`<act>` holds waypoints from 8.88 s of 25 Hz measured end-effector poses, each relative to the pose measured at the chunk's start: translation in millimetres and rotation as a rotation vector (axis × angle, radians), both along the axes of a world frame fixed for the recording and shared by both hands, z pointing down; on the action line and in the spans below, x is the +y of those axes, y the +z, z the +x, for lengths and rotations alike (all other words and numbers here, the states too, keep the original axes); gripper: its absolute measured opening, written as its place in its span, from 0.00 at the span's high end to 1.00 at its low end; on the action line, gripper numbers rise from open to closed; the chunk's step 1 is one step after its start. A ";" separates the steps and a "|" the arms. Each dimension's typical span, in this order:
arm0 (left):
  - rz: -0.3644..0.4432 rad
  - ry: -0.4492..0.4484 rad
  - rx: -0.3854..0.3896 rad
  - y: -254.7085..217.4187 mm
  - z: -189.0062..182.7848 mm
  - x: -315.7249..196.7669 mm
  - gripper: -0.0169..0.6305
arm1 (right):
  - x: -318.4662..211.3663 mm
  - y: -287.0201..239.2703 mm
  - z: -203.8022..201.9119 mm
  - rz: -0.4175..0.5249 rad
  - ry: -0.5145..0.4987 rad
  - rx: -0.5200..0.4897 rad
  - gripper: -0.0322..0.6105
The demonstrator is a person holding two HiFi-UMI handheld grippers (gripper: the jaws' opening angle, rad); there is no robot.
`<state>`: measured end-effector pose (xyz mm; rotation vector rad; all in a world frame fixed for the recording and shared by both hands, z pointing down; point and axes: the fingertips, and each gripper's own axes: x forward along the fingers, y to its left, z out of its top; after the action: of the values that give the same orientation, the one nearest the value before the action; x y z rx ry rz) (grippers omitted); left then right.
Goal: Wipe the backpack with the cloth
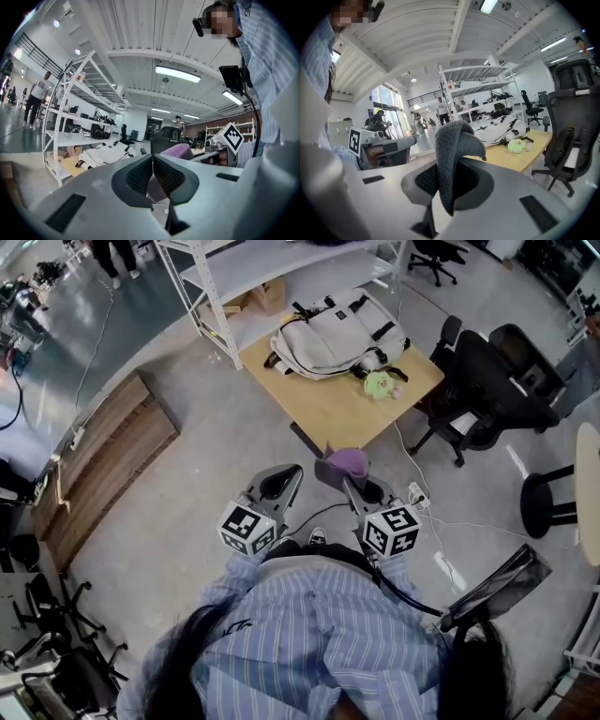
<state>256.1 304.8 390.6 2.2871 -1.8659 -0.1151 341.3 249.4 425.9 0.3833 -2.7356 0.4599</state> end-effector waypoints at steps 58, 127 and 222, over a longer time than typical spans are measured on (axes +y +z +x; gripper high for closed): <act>-0.134 0.161 0.084 78.7 -337.0 -147.4 0.95 | -171.2 67.0 -335.8 -0.097 0.113 0.185 0.89; -0.228 0.195 0.120 98.5 -237.1 -257.8 0.95 | -240.6 146.9 -275.9 0.086 -0.325 0.522 0.89; -0.238 0.446 0.137 101.5 -314.0 -423.1 0.95 | -694.7 87.5 -174.9 0.149 0.249 0.859 0.89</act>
<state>-57.9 -118.3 492.1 2.3900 -1.1968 0.0135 166.3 -445.3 513.3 0.7581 -1.8930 0.0974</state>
